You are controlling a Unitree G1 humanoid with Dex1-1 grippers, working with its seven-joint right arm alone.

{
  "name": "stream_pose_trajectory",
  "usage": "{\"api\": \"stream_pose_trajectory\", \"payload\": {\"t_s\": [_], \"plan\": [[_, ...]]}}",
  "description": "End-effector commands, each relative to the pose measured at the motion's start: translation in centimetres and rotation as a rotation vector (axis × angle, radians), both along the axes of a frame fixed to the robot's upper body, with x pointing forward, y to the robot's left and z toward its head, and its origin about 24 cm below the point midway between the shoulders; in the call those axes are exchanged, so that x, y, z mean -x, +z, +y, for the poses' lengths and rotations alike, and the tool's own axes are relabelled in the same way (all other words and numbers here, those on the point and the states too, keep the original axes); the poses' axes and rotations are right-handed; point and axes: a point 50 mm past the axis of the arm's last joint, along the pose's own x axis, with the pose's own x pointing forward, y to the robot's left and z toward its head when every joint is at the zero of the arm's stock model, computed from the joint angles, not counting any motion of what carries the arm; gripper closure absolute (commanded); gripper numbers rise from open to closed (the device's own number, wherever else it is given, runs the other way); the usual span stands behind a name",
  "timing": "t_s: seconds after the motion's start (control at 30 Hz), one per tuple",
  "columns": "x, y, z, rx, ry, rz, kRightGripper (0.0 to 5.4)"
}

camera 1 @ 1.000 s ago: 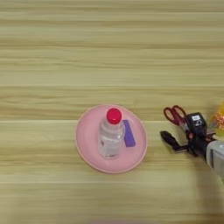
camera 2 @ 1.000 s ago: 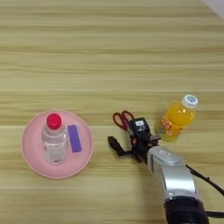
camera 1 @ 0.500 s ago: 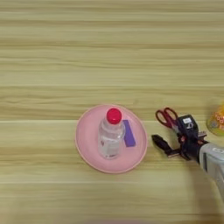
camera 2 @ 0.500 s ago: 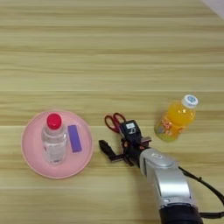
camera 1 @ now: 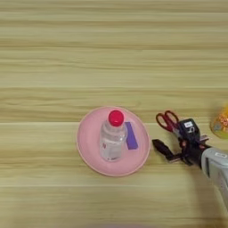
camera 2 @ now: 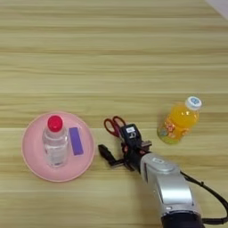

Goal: Move the objects on the table

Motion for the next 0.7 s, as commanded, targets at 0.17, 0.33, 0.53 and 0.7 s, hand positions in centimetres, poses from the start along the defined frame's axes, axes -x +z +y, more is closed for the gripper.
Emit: {"api": "stream_pose_trajectory", "payload": {"t_s": [0.17, 0.33, 0.53, 0.7], "plan": [[-0.3, 0.5, 0.0, 0.001, -0.006, -0.021, 0.04], [-0.9, 1.4, -0.4, 0.051, -0.026, -0.099, 0.04], [-1.6, 2.7, -0.6, 0.127, -0.026, -0.217, 0.04], [-1.9, 3.4, -0.7, 0.145, -0.048, -0.279, 0.04]]}}
